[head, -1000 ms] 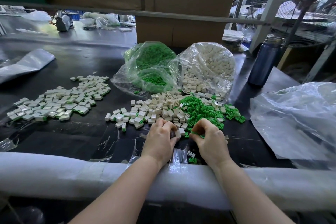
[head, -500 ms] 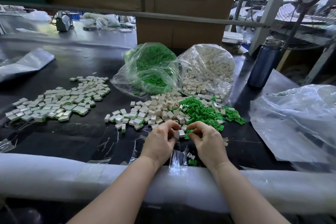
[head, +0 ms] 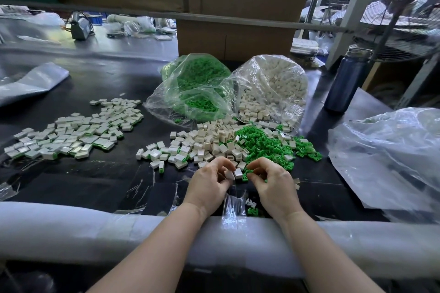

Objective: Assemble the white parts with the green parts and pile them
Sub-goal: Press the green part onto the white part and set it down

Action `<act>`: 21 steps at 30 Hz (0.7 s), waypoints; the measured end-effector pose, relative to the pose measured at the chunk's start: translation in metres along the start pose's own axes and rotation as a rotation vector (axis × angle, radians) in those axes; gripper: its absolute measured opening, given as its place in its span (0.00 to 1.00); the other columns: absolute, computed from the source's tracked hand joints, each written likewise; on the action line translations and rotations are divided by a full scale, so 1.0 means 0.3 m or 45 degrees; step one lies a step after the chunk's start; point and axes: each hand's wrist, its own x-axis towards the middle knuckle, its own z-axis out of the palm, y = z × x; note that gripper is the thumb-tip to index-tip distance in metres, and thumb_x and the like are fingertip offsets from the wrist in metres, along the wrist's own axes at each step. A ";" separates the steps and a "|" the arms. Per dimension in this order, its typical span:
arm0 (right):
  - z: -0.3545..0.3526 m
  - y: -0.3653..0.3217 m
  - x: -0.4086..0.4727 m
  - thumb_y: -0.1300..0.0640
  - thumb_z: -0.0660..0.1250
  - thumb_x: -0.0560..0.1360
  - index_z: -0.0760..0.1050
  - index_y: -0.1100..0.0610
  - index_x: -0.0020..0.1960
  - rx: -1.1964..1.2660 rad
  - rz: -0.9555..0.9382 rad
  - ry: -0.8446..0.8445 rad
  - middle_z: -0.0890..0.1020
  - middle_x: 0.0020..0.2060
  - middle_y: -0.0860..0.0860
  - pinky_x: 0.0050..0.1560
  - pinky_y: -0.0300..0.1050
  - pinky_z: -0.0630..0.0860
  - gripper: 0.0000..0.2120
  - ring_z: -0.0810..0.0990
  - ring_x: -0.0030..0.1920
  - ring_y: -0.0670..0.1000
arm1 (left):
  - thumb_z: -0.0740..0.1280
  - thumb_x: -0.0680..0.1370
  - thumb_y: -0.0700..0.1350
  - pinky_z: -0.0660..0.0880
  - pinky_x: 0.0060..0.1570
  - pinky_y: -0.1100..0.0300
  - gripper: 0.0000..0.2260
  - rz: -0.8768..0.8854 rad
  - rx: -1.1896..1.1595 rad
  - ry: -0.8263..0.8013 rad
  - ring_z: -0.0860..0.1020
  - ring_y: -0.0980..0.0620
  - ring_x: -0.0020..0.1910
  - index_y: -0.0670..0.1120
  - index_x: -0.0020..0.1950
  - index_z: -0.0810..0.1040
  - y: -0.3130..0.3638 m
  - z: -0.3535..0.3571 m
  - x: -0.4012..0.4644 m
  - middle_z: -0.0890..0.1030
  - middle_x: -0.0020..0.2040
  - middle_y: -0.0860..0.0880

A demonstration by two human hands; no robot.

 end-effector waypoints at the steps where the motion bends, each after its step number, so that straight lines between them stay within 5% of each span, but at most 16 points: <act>1: 0.001 0.000 0.000 0.59 0.69 0.74 0.79 0.51 0.46 0.003 0.003 -0.005 0.80 0.41 0.50 0.49 0.47 0.75 0.04 0.77 0.44 0.51 | 0.69 0.73 0.36 0.77 0.48 0.54 0.12 -0.009 -0.026 0.001 0.79 0.51 0.39 0.54 0.42 0.74 -0.003 -0.001 0.000 0.78 0.36 0.54; 21: -0.002 -0.004 -0.003 0.62 0.69 0.73 0.83 0.52 0.48 0.078 -0.106 -0.008 0.78 0.40 0.41 0.56 0.45 0.73 0.08 0.76 0.49 0.49 | 0.71 0.72 0.35 0.77 0.52 0.54 0.12 -0.069 -0.271 -0.029 0.78 0.51 0.39 0.52 0.40 0.74 -0.014 -0.004 0.004 0.79 0.35 0.51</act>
